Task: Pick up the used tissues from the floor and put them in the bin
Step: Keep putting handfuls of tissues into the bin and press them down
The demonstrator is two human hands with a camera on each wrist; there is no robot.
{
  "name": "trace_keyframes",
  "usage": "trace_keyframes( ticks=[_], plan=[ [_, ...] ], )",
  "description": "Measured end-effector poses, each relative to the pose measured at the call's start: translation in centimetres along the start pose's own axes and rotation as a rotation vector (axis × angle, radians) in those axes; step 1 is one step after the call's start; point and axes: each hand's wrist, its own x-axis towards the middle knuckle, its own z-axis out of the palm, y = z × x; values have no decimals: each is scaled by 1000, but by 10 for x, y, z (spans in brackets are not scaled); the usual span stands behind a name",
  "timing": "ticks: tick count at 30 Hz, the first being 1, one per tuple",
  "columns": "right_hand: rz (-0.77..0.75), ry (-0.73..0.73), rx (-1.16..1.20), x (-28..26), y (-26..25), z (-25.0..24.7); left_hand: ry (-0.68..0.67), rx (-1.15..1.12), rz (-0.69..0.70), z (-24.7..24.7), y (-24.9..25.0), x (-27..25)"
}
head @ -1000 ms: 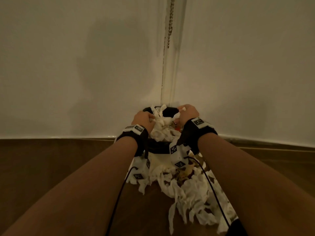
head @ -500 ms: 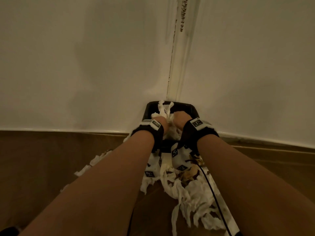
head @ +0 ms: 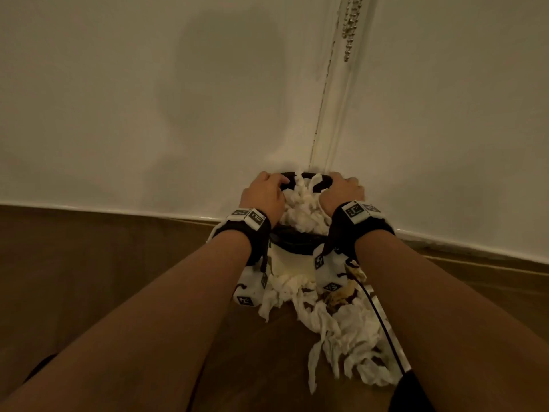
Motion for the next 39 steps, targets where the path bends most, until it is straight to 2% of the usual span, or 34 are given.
trace_keyframes(
  ticks=[2, 4, 6, 8, 10, 16, 20, 22, 25, 28, 34, 39],
  plan=[
    [-105, 185, 45, -13, -11, 2, 38, 10, -52, -11, -17, -13],
    [-275, 334, 61, -26, -30, 5, 37, 28, -137, -21, -39, -28],
    [-434, 390, 86, -42, -52, 13, -17, 62, -234, -33, -66, -48],
    [-523, 304, 170, -59, -73, 30, -97, 128, -316, -43, -97, -70],
    [-535, 133, 229, -75, -87, 54, -181, 175, -391, -49, -127, -95],
    [-390, -347, 192, -110, -94, 150, -434, 242, -546, -36, -196, -181],
    [-302, -548, 57, -130, -78, 210, -428, 248, -589, -4, -214, -233],
    [-235, -604, 35, -139, -65, 232, -439, 242, -599, 8, -217, -247],
    [-221, -655, -16, -144, -52, 250, -508, 249, -614, 19, -220, -253],
    [-231, -617, -33, -143, -50, 256, -505, 213, -619, 26, -225, -252],
    [-227, -541, -58, -139, -52, 263, -375, 132, -655, 23, -235, -252],
    [-309, -637, -182, -150, -59, 272, -173, -34, -745, 20, -233, -260]
  ],
)
